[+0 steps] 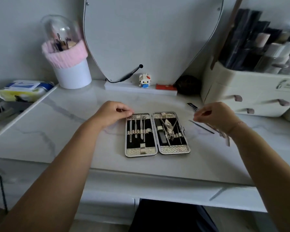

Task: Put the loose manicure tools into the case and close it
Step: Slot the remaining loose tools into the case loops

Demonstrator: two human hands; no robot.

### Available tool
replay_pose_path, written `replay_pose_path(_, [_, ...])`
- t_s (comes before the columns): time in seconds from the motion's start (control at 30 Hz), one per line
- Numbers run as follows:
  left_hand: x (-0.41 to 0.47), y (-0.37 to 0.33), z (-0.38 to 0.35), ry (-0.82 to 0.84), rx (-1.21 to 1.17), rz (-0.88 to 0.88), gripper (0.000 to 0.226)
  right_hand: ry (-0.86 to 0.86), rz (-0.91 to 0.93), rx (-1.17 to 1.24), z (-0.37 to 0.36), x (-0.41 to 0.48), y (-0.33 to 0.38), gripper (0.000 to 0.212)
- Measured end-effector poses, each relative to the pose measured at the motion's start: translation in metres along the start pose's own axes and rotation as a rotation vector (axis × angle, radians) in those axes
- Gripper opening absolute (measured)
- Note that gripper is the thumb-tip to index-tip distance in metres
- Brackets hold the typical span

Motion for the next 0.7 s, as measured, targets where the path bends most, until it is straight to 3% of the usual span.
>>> replay_pose_path(0.1, [0.000, 0.001, 0.001, 0.001, -0.009, 0.002, 0.013, 0.024, -0.091, -0.005, 0.003, -0.011, -0.017, 0.012])
replay_pose_path(0.23, [-0.001, 0.001, 0.002, -0.010, -0.021, 0.022, 0.017, 0.009, -0.032, -0.096, 0.003, -0.008, -0.016, 0.011])
replay_pose_path(0.43, [-0.001, 0.002, 0.001, -0.015, -0.024, 0.030, 0.012, 0.132, -0.010, -0.296, -0.007, -0.004, -0.014, 0.023])
replay_pose_path(0.7, [-0.001, 0.002, 0.001, -0.022, -0.020, 0.037, 0.013, 0.234, 0.017, -0.366, -0.015, -0.004, -0.018, 0.026])
Point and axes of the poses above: each hand's wrist, its own x-axis towards the middle knuckle, its own z-axis out of the back of the hand, y = z × x, the point moved 4 cm from there along x, towards the middle knuckle, and after that the axes turned 14 degrees about -y, right-handed, at the moved point
